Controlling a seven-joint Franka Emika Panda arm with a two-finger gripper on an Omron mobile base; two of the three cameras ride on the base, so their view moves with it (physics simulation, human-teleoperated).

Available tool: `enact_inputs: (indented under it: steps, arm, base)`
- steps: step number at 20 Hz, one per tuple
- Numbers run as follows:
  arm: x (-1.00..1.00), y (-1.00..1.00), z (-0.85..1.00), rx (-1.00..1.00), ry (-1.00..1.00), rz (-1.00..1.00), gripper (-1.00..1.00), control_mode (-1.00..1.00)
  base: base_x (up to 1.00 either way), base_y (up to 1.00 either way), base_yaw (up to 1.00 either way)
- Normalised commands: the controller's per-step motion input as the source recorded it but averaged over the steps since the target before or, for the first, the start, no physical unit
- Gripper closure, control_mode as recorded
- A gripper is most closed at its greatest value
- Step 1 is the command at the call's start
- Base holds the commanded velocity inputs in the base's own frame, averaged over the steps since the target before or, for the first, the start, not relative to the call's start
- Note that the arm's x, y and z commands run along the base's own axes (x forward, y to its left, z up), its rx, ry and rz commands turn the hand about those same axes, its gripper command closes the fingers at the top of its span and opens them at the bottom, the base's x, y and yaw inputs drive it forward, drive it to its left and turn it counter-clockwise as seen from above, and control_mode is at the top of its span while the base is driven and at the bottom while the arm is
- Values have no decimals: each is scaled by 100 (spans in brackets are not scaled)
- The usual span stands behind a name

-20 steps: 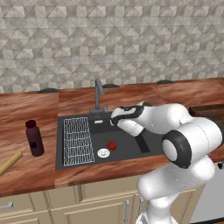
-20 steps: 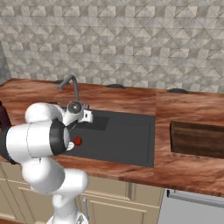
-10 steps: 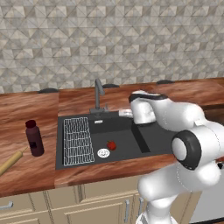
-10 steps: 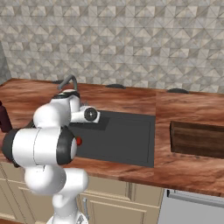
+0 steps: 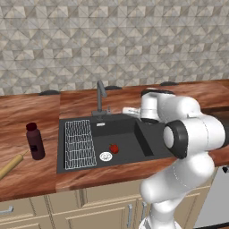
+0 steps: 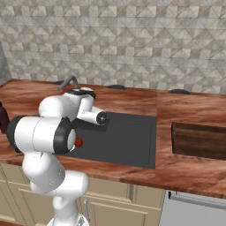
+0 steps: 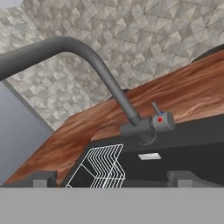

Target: Pick up all produce items and place them in the sink. Turn on the sink faucet to wash them. Then turn the sink off and put them in the tray.

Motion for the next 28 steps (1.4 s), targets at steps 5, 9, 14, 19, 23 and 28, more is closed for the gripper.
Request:
enact_inputs:
  steps: [5,9,14,19,23,28]
  arm:
    - [0,1,45,0,-4,5,-100,-100]
    - [4,19,32,0,-17,2,-100,-100]
    - [24,21,2,-8,-9,0,-100,-100]
    - [44,0,0,-12,1,0,-100,-100]
    - [42,0,-8,-12,4,0,-100,-100]
    - [38,-3,-25,-7,5,2,-100,-100]
  base:
    - [0,0,0]
    - [0,0,0]
    - [0,0,0]
    - [0,0,0]
    - [0,0,0]
    - [0,0,0]
